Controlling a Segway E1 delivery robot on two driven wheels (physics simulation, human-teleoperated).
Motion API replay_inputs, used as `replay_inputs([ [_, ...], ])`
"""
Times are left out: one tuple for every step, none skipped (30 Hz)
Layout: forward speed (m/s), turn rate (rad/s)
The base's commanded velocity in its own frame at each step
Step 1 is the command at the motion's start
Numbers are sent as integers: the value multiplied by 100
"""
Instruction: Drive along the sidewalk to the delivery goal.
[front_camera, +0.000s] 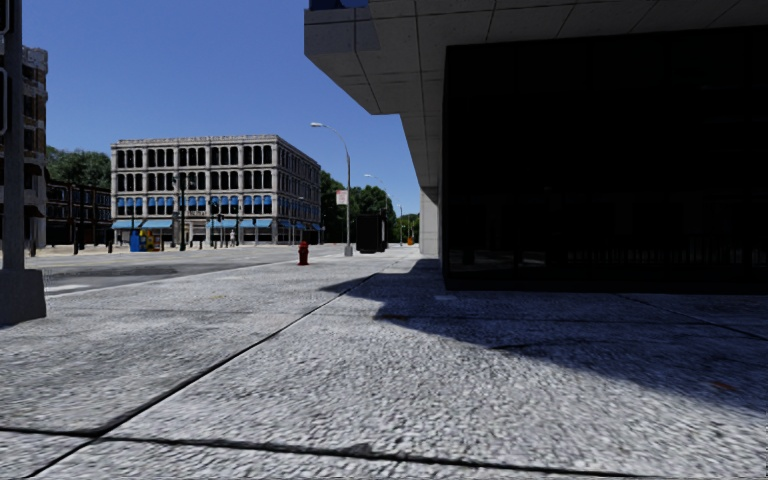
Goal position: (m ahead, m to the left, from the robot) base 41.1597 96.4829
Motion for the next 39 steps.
replay_inputs([
  [200, 0],
  [200, 0],
  [200, 0],
  [200, 0],
  [200, 0],
  [200, 0],
  [200, 0],
  [200, 0],
  [200, 0],
  [200, 0],
  [200, 0],
  [200, 0],
  [200, 0],
  [200, 6],
  [200, 20],
  [200, 20],
  [200, 40],
  [200, 59],
  [200, 66],
  [200, 68],
  [200, 68],
  [200, 68],
  [200, 68],
  [200, 68],
  [200, 68],
  [200, 68],
  [200, 68],
  [200, 68],
  [200, 68],
  [200, 68],
  [200, 68],
  [200, 68],
  [200, 68],
  [200, 68],
  [200, 68],
  [200, 68],
  [200, 68],
  [200, 68],
  [200, 68],
])
